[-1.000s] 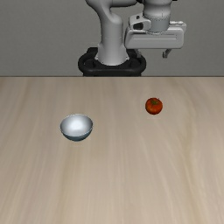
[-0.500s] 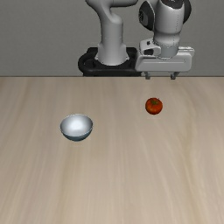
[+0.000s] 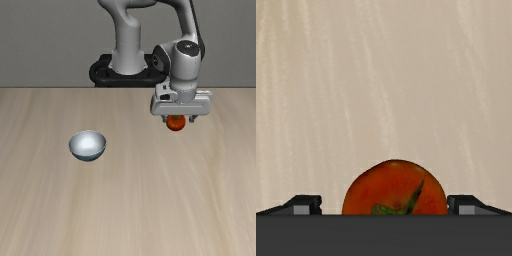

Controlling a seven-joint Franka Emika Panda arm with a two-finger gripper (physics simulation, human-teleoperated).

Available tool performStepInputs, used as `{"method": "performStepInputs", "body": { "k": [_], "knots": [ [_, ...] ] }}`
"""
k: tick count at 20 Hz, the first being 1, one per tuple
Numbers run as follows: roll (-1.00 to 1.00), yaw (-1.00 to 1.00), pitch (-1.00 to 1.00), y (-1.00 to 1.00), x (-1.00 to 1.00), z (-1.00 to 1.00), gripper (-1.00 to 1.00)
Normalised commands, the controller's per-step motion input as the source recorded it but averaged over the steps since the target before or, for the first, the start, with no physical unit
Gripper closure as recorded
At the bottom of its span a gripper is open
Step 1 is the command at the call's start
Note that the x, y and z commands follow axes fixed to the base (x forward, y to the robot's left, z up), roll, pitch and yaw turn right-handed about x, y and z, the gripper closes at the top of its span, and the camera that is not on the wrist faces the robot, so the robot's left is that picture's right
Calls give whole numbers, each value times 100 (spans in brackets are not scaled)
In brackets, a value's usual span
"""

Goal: Pick the tomato on the table and place it on the bowl

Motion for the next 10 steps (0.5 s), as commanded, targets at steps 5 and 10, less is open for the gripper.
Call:
{"method": "performStepInputs", "body": {
  "k": [5, 10],
  "knots": [
    [0, 0, 0, 0, 0, 0, 100],
    [0, 0, 0, 0, 0, 0, 100]
  ]
}}
